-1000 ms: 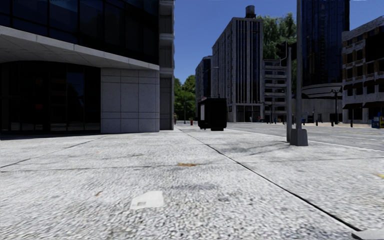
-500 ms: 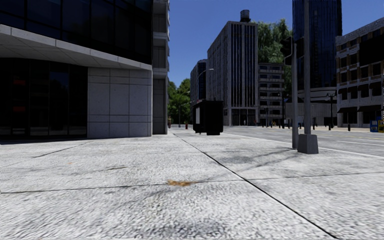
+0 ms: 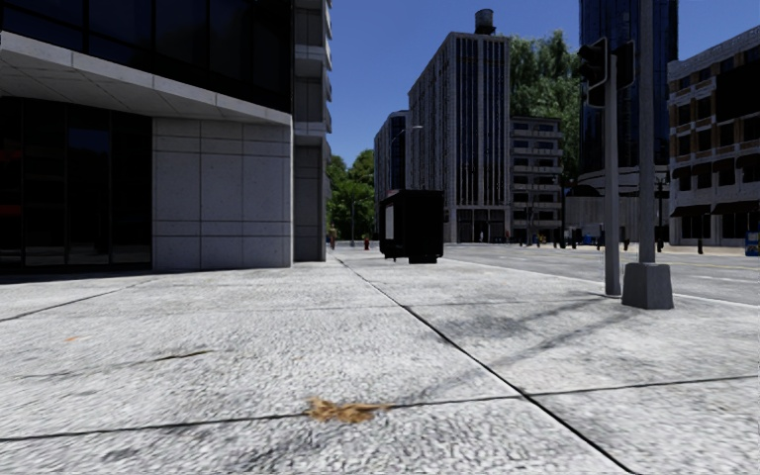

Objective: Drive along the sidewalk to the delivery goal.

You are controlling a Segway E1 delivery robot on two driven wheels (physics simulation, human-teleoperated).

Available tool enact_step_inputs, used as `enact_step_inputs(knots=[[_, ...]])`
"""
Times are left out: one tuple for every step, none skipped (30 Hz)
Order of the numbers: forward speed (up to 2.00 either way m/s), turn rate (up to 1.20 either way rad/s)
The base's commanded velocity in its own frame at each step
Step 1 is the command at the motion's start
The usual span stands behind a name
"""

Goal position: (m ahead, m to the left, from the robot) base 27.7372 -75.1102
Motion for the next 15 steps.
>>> enact_step_inputs(knots=[[2.00,0.00],[2.00,0.00],[2.00,0.00],[2.00,0.00],[2.00,0.00],[2.00,0.00],[2.00,0.00],[2.00,0.00],[2.00,0.00],[2.00,0.00],[2.00,0.00],[2.00,0.00],[2.00,0.00],[2.00,0.00],[2.00,0.00]])
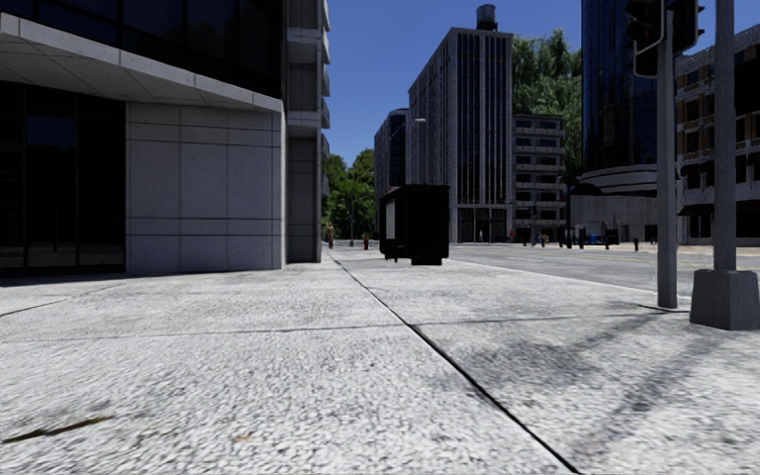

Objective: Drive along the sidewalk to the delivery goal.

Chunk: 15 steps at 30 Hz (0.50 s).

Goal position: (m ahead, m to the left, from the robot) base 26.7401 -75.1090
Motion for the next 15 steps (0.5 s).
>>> enact_step_inputs(knots=[[2.00,0.00],[2.00,0.00],[2.00,0.00],[2.00,0.00],[2.00,0.00],[2.00,0.00],[2.00,0.00],[2.00,0.00],[2.00,0.00],[2.00,0.00],[2.00,0.00],[2.00,0.00],[2.00,0.00],[2.00,0.00],[2.00,0.00]])
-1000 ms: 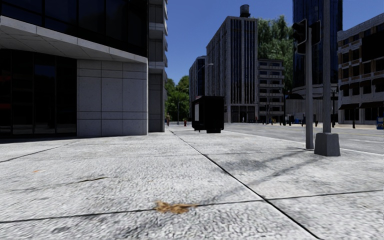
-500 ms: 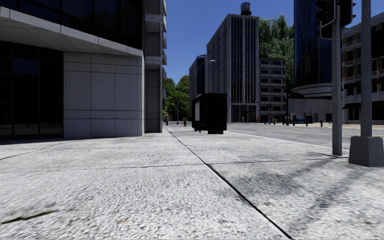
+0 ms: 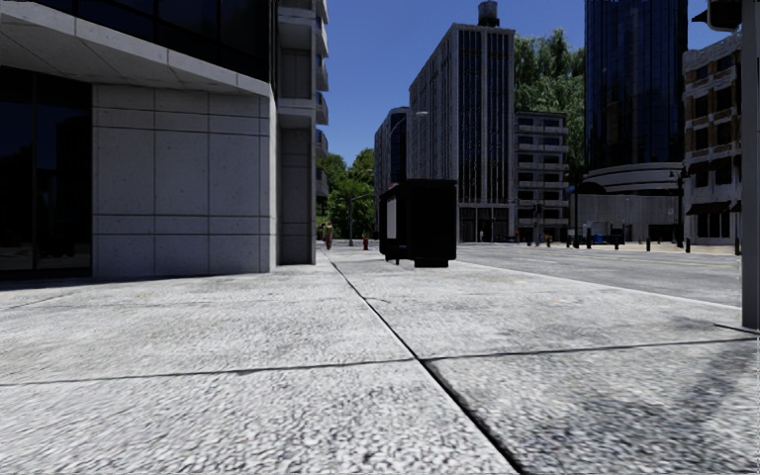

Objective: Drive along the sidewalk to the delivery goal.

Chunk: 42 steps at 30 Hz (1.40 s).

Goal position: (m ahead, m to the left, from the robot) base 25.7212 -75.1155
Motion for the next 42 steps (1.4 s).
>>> enact_step_inputs(knots=[[2.00,0.00],[2.00,0.00],[2.00,0.00],[2.00,0.00],[2.00,0.00],[2.00,0.00],[2.00,0.00],[2.00,0.00],[2.00,0.00],[2.00,0.00],[2.00,0.00],[2.00,0.00],[2.00,0.00],[2.00,0.00],[2.00,0.00],[2.00,0.00],[2.00,0.00],[2.00,0.00],[2.00,0.00],[2.00,0.00],[2.00,0.00],[2.00,0.00],[2.00,0.00],[2.00,0.00],[2.00,0.00],[2.00,0.00],[2.00,0.00],[2.00,0.00],[2.00,0.00],[2.00,0.00],[2.00,0.00],[2.00,0.00],[2.00,0.00],[2.00,0.00],[2.00,0.00],[2.00,0.00],[2.00,0.00],[2.00,0.00],[2.00,0.00],[2.00,0.00],[2.00,0.00],[2.00,0.00]])
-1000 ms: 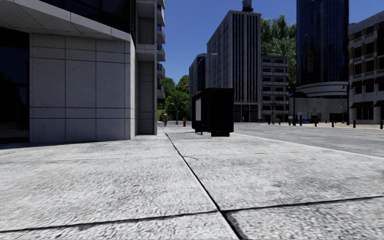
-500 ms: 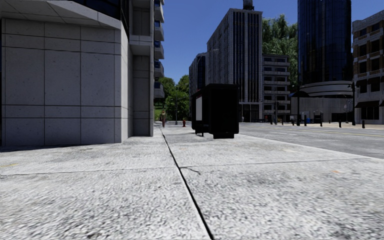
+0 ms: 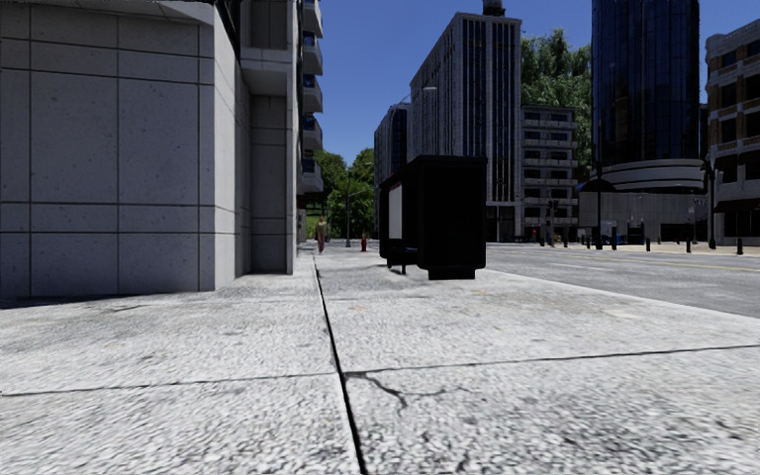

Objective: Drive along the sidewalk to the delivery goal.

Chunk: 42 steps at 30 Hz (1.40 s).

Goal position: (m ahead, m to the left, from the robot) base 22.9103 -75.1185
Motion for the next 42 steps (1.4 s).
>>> enact_step_inputs(knots=[[2.00,0.00],[2.00,0.00],[2.00,0.00],[2.00,0.00],[2.00,0.00],[2.00,0.00],[2.00,0.00],[2.00,0.00],[2.00,0.00],[2.00,0.00],[2.00,0.00],[2.00,0.00],[2.00,0.00],[2.00,0.00],[2.00,0.00],[2.00,0.00],[2.00,0.00],[2.00,0.00],[2.00,0.00],[2.00,0.00],[2.00,0.00],[2.00,0.00],[2.00,0.00],[2.00,0.00],[2.00,0.00],[2.00,0.00],[2.00,0.00],[2.00,0.00],[2.00,0.00],[2.00,0.00],[2.00,0.00],[2.00,0.00],[2.00,0.00],[2.00,0.00],[2.00,0.00],[2.00,0.00],[2.00,0.00],[2.00,0.00],[2.00,0.00],[2.00,0.00],[2.00,0.00],[2.00,0.00]])
